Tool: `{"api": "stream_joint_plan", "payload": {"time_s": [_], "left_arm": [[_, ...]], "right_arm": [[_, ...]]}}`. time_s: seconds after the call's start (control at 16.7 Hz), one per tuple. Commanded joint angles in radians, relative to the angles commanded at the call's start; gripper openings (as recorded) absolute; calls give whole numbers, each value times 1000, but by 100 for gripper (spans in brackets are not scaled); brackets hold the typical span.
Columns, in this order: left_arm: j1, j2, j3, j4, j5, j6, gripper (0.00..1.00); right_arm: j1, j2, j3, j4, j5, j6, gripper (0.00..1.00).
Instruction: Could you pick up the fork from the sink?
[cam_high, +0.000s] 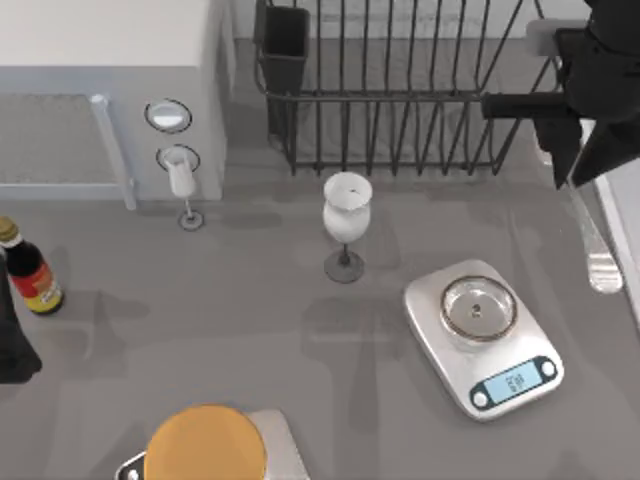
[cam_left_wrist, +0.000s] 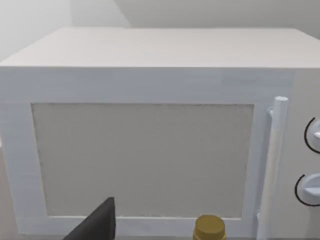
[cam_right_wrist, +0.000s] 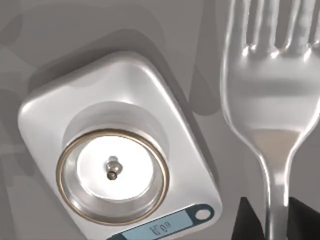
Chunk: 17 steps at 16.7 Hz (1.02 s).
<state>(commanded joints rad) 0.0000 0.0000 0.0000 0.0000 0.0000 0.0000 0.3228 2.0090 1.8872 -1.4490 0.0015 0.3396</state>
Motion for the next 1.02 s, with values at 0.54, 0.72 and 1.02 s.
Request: {"api": "stream_joint_plan", "payload": {"time_s": [0.54, 0.72, 1.02], "left_arm": [[0, 0, 0, 0, 0, 0, 100], [0, 0, 0, 0, 0, 0, 100], [0, 0, 0, 0, 0, 0, 100]], "right_arm": [[-107, 66, -151, 175, -104, 34, 0], [-89, 65, -269, 304, -100, 30, 0], [3, 41, -379, 420, 0, 4, 0]]}}
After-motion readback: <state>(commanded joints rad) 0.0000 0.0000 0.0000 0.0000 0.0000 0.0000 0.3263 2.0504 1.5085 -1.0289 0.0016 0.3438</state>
